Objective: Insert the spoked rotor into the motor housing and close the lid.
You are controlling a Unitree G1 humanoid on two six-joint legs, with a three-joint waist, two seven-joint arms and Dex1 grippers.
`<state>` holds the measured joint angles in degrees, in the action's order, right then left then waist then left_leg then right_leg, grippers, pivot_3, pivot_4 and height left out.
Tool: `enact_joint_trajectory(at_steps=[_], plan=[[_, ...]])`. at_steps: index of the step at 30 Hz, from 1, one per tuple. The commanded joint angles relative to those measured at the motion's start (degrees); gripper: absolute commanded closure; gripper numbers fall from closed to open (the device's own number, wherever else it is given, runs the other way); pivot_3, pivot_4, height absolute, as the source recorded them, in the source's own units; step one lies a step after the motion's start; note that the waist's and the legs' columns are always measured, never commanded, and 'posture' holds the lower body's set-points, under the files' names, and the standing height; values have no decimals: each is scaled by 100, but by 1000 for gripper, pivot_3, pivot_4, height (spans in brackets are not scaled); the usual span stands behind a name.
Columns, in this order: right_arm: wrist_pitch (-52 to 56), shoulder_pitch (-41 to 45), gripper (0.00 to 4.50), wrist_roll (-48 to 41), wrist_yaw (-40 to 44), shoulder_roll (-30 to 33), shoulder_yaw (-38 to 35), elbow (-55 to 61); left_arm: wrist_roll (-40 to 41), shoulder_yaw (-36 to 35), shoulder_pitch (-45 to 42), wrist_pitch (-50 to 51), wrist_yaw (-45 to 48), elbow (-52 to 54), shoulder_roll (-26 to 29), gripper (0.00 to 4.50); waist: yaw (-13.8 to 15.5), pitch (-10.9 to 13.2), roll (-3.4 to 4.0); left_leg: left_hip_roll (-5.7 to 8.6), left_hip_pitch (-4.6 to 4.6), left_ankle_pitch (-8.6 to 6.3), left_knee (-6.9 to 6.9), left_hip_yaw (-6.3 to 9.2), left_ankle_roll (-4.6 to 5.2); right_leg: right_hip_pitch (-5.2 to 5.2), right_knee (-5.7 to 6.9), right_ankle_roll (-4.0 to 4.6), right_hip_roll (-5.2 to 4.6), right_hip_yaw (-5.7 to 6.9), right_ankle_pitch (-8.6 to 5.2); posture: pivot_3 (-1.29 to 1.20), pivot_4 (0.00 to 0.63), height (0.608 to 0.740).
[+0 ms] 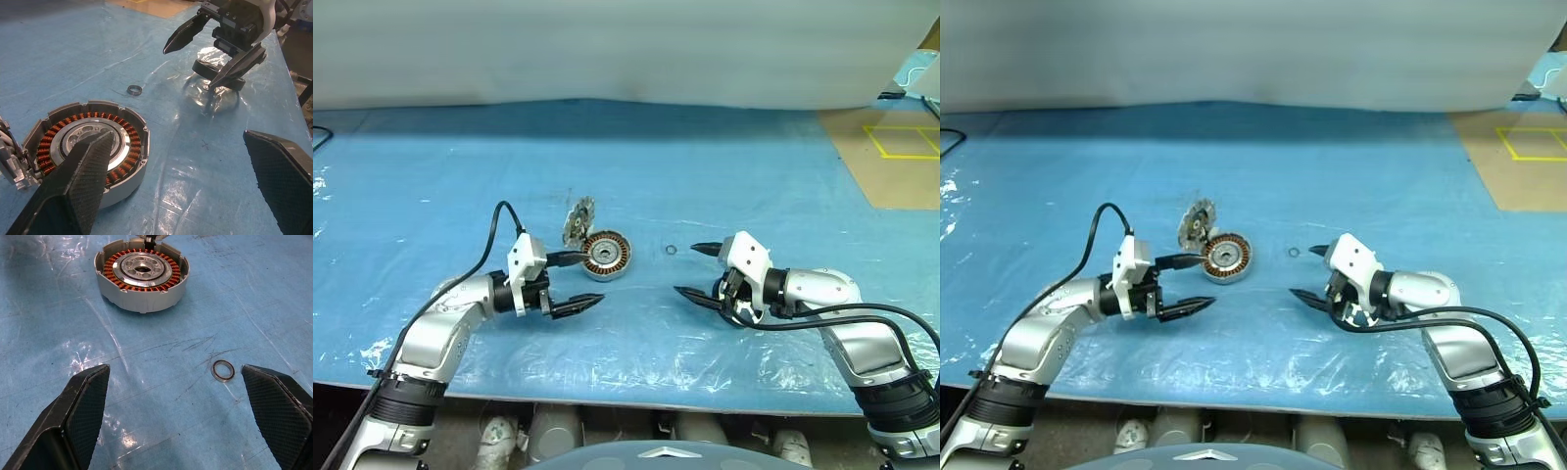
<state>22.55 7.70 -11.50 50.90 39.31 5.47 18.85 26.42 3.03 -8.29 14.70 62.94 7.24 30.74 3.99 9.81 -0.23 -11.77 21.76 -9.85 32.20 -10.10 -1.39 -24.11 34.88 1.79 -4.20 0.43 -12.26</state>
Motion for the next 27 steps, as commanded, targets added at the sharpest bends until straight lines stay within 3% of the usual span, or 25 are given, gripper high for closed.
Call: enact_joint_trajectory(at_steps=[1, 17, 27], plan=[[-106, 35, 0, -33, -6, 12, -35, 101, 5, -7, -46, -122, 33, 47, -12, 27, 0, 0, 0, 0, 0, 0, 0, 0, 0, 0, 0, 0, 0, 0, 0, 0, 150, 740], [-216, 288, 0, 67, 122, 61, 100, -12, -23, -43, -48, -206, 13, -10, -1, 27, -3, 0, 0, 0, -1, 0, 1, 0, 0, 0, 2, 0, 0, 0, 0, 0, 150, 740], [-349, 1473, 0, 87, 723, -2, 496, -495, -17, -215, 191, -282, 37, 3, 189, 27, -10, 0, 0, 0, -1, 0, 7, 0, 0, 0, 10, 2, 0, -1, 1, 0, 150, 740]])
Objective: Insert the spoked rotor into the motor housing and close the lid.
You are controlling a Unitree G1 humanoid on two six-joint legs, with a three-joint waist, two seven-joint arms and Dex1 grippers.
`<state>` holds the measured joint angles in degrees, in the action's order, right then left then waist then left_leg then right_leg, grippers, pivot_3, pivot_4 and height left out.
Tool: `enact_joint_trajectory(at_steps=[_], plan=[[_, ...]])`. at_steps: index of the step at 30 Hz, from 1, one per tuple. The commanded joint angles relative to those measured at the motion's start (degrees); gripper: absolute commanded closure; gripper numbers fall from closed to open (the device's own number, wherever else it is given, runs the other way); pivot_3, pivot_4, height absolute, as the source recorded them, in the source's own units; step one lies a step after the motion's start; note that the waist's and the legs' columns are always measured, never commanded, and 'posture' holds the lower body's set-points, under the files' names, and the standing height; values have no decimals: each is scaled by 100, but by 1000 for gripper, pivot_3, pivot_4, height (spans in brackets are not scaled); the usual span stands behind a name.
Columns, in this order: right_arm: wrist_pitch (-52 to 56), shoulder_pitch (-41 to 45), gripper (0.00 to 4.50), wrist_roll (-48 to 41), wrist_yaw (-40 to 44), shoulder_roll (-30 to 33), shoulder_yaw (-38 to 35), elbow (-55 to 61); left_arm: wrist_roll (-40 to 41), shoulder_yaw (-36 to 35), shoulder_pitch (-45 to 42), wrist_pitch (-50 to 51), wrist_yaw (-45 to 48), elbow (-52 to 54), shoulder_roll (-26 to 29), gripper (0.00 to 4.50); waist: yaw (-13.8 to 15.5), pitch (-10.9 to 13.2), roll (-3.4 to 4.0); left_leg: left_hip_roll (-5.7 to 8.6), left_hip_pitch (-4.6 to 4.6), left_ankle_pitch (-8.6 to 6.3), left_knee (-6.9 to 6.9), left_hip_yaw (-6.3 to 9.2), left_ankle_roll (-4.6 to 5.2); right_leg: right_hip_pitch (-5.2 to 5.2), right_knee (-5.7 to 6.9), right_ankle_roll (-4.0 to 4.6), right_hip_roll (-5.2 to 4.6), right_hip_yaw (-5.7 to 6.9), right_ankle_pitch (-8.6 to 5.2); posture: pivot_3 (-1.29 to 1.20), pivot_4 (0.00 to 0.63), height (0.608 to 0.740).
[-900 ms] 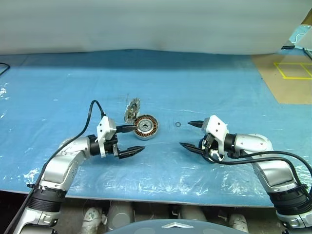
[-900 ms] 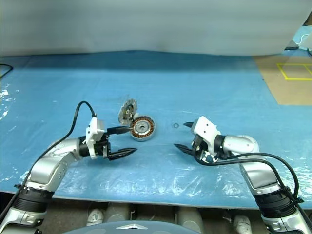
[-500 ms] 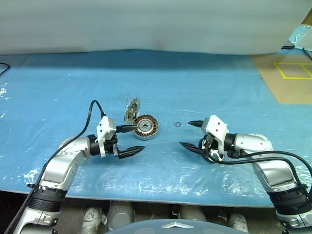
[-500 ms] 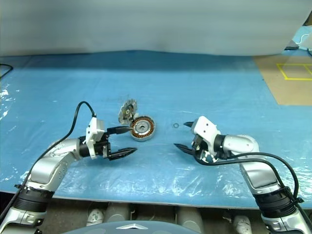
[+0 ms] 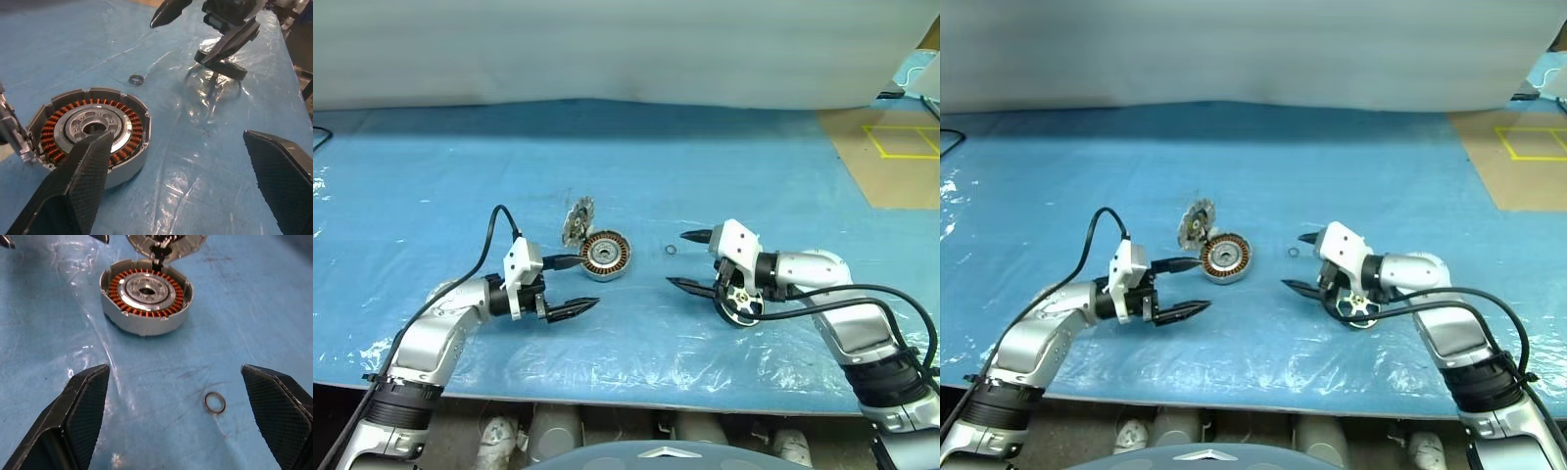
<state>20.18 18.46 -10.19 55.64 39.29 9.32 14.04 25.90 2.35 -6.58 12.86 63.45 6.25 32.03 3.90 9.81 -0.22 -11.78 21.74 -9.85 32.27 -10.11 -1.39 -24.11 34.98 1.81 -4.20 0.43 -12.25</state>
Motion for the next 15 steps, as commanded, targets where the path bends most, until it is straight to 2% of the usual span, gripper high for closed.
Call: enact_joint_trajectory(at_steps=[1, 8, 15], plan=[[-118, 546, 0, -60, 363, -22, 194, -82, 25, -142, 48, -106, -26, 119, 59, 27, -2, 0, 0, 0, -1, 0, 2, 0, 0, 0, 5, 0, 0, 0, 0, 0, 150, 740], [-875, 1884, 0, 362, 1201, -437, 1069, -1197, 39, -248, 310, -83, -187, 310, 95, 27, -20, 0, 0, -2, -5, 0, 14, -1, 0, -2, 27, 3, 0, -1, -1, 0, 150, 740], [-2497, 3099, 0, 1301, 1811, -970, 1969, -3037, -109, -317, 531, -302, -328, 259, 93, 27, -30, 0, -1, -5, -1, 0, 39, -1, 0, -7, 53, 7, 0, -2, -3, 0, 150, 740]])
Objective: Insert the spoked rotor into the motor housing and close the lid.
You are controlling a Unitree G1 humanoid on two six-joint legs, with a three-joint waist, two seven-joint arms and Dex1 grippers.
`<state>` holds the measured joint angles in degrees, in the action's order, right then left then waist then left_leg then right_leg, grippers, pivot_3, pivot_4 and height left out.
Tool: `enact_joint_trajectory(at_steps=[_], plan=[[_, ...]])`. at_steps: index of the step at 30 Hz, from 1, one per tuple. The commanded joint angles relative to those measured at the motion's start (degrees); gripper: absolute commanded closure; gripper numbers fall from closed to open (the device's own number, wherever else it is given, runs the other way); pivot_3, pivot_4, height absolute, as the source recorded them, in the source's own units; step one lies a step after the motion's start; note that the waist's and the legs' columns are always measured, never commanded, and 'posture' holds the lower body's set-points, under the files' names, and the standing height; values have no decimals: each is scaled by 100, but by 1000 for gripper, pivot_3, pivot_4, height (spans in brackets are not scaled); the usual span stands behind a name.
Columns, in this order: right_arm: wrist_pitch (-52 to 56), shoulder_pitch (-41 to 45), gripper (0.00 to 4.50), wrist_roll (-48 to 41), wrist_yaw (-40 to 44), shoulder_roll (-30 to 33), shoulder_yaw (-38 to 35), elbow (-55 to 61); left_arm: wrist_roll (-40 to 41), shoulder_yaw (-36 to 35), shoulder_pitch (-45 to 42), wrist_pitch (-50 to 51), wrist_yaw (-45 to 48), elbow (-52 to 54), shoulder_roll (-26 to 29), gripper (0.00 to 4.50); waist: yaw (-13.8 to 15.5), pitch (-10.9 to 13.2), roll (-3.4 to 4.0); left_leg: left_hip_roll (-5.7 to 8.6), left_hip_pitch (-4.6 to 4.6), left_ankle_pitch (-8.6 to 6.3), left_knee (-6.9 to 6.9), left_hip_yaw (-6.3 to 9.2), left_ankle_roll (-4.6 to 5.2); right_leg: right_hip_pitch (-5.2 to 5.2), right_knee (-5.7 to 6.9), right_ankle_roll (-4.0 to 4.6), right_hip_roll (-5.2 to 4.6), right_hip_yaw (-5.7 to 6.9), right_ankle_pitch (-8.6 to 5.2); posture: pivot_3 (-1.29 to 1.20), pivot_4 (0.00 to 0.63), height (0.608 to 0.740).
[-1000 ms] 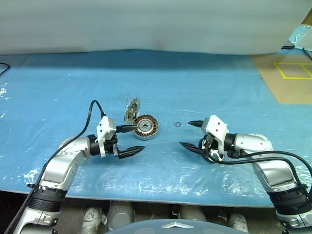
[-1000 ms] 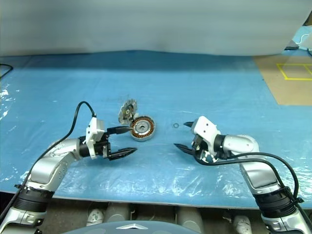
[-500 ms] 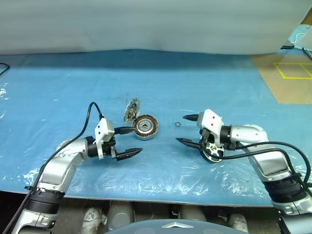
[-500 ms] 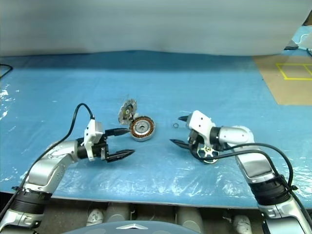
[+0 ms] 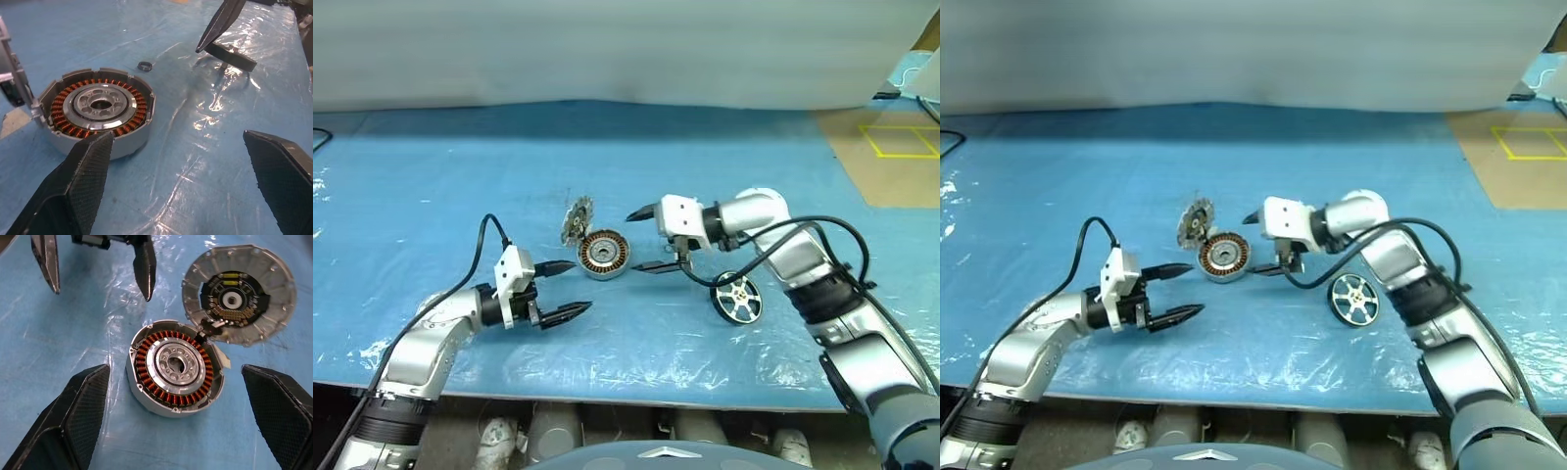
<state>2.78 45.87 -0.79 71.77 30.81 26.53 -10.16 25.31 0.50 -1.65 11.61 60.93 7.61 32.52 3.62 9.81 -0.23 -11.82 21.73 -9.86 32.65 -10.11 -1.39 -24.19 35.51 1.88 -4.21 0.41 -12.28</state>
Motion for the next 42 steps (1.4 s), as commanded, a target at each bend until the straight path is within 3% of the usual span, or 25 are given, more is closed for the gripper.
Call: enact_joint_trajectory(at_steps=[1, 7, 15, 21, 42], plan=[[-966, 476, 0, 444, 301, -198, 339, -867, -51, -170, 77, -194, -113, 125, 38, 27, 2, 0, 0, 0, 2, 0, 4, 0, 0, -1, 3, 0, 0, 0, 0, 0, 150, 740], [-2088, 872, 0, 867, 490, -659, 655, -2028, -78, -369, 356, -329, -208, 172, 135, 27, -13, 0, -1, -2, 13, 0, 9, 1, 0, -7, 6, 2, 1, 4, -1, 0, 150, 740], [-3271, 1470, 0, 1680, 12, -1428, 899, -3546, -108, -366, 437, -380, -323, 273, 115, 27, -124, 0, -1, -4, 15, -1, 16, 2, 1, -12, 17, 8, 1, 3, 0, 0, 150, 740], [-3689, 1681, 0, 2136, -341, -1566, 950, -4287, -141, -297, 364, -426, -334, 243, 68, 27, -123, 0, -1, -5, 18, -1, 16, 2, 1, -13, 16, 11, 0, 5, -1, 0, 150, 740], [-3879, 1490, 0, 2009, 119, -1329, 751, -3823, -263, -77, 54, -444, -311, 62, -30, 27, -116, 0, -2, -7, 20, -1, 20, 2, 2, -16, 20, 18, 1, 6, 1, 0, 150, 740]])
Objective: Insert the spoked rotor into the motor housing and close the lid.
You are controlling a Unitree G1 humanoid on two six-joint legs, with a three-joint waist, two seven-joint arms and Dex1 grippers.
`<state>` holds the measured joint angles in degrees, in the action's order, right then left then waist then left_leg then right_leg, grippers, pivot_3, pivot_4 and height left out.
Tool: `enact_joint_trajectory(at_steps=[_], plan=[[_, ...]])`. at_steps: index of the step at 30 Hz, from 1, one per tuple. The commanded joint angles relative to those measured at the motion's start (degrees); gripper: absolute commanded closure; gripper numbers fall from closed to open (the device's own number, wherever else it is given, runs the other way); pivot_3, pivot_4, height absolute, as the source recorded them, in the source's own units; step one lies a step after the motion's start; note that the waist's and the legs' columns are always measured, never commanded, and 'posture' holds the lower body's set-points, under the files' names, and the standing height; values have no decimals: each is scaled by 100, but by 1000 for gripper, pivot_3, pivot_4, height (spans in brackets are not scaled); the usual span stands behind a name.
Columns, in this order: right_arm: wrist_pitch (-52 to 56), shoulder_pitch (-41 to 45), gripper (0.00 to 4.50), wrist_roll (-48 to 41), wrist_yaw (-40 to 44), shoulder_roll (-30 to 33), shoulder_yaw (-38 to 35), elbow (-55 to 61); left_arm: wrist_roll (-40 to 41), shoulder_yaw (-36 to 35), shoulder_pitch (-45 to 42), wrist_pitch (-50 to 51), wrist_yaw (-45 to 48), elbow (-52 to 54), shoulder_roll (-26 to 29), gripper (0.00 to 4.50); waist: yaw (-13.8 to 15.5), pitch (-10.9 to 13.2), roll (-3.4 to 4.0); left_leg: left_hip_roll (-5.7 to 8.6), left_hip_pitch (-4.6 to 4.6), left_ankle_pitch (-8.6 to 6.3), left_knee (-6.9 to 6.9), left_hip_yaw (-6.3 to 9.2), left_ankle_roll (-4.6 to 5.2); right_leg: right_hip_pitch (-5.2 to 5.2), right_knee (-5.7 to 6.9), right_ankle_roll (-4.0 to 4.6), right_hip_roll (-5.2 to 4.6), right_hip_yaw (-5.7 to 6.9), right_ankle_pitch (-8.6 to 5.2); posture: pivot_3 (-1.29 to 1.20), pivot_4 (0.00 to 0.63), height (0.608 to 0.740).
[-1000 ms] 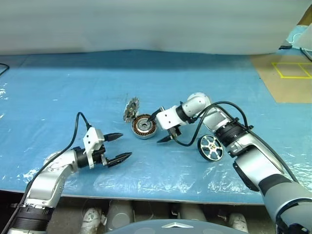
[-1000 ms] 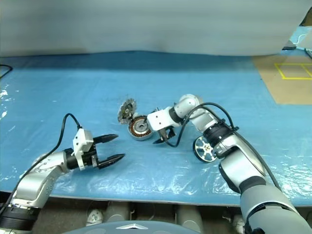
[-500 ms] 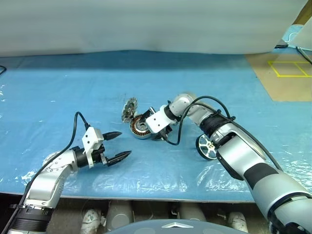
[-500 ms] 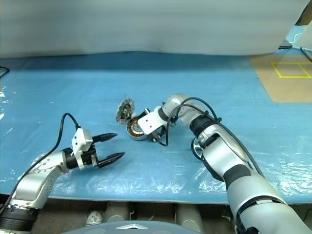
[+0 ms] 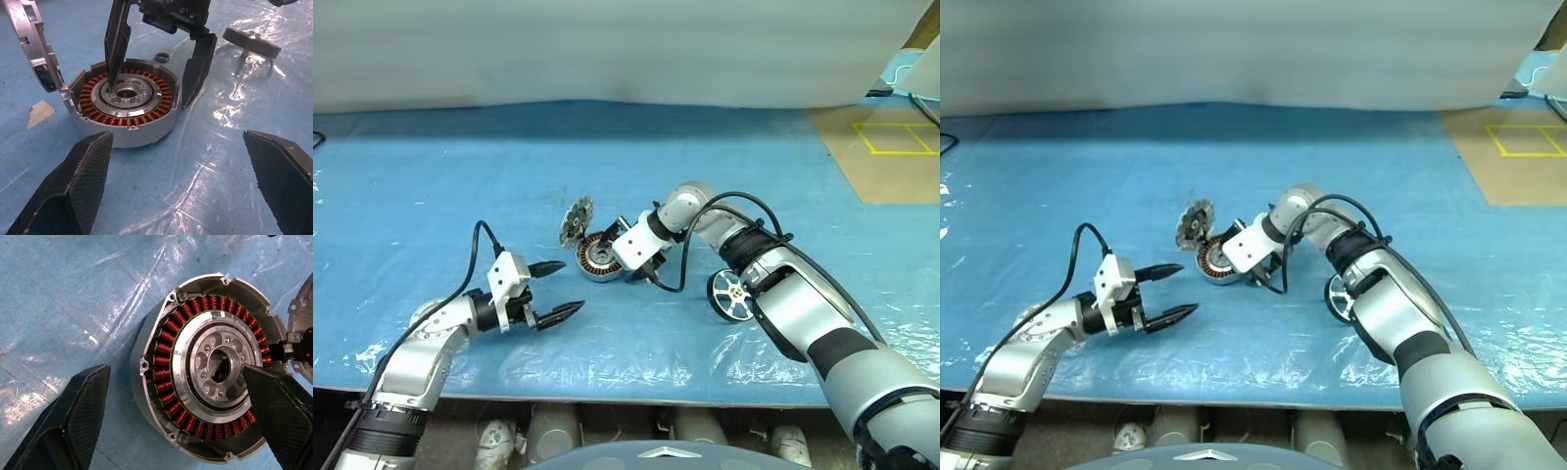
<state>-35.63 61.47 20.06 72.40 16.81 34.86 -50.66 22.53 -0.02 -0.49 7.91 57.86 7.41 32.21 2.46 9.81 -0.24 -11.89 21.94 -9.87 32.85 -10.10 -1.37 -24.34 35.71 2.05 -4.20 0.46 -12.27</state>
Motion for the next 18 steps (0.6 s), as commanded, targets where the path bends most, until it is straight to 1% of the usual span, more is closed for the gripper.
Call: enact_joint_trajectory(at_steps=[1, 5, 11, 18], plan=[[-37, -86, 0, -120, 59, 68, -108, 272, 14, -18, -58, -68, -1, 90, 3, 27, 0, 0, 0, 0, 0, 0, 0, 0, 0, 0, 0, 0, 0, 0, 0, 0, 150, 740], [136, -137, 0, -339, 107, 25, -283, 538, 8, 13, 7, -45, -9, 155, 8, 27, -3, 0, 0, 0, 1, 0, -2, 0, 0, -1, -2, 0, 1, 0, 0, 0, 150, 740], [321, -246, 0, -517, 293, 78, -306, 964, -9, 67, 13, -29, -7, 154, 9, 27, -8, 0, 0, 0, 4, 0, -2, 0, 0, -7, 0, 1, 1, 0, 0, 0, 150, 740], [230, -374, 0, -217, 162, 142, -132, 787, -50, 72, -29, -135, 35, 17, -15, 27, -7, 0, 0, 1, 5, 0, -2, 0, 0, -7, -1, 1, 1, -1, 0, 0, 150, 740]])
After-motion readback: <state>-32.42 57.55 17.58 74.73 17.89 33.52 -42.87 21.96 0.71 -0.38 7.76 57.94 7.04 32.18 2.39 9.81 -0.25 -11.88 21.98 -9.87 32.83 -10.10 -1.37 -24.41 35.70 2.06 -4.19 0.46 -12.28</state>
